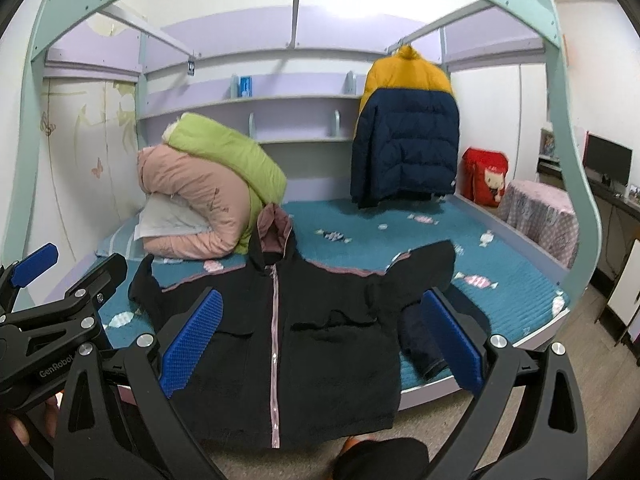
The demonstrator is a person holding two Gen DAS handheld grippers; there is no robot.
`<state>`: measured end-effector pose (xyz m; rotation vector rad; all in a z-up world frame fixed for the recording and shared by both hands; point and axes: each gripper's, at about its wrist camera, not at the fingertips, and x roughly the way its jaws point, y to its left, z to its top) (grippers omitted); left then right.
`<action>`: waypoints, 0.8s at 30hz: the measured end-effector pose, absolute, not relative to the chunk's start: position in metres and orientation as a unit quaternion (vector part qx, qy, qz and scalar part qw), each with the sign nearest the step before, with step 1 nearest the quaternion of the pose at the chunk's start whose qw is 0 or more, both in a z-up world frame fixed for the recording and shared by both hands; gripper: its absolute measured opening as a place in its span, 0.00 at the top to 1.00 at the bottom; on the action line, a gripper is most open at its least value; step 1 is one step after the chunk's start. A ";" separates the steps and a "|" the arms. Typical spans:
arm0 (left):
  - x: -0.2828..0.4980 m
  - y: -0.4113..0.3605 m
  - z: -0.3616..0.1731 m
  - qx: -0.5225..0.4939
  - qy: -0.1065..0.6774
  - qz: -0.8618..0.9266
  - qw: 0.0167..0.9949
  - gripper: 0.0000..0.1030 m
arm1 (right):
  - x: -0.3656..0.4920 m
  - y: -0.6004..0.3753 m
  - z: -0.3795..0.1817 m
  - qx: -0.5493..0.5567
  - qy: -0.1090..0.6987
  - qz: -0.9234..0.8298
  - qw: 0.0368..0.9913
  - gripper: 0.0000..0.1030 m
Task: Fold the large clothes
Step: 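Lower both tools toward the black jacket's sleeves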
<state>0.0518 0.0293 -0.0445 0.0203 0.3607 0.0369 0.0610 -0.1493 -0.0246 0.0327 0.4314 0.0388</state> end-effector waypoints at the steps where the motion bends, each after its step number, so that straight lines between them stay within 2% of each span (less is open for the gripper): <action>1: 0.057 0.030 -0.048 0.011 0.186 0.021 0.982 0.04 | 0.067 -0.149 -0.026 0.018 0.221 0.023 0.975 0.07; 15: 0.174 0.078 -0.143 -0.023 0.321 0.080 0.944 0.04 | 0.188 -0.115 -0.111 0.072 0.384 0.130 0.911 0.07; 24: 0.268 0.172 -0.223 -0.094 0.412 0.074 0.903 0.04 | 0.291 -0.060 -0.186 0.126 0.489 0.195 0.841 0.07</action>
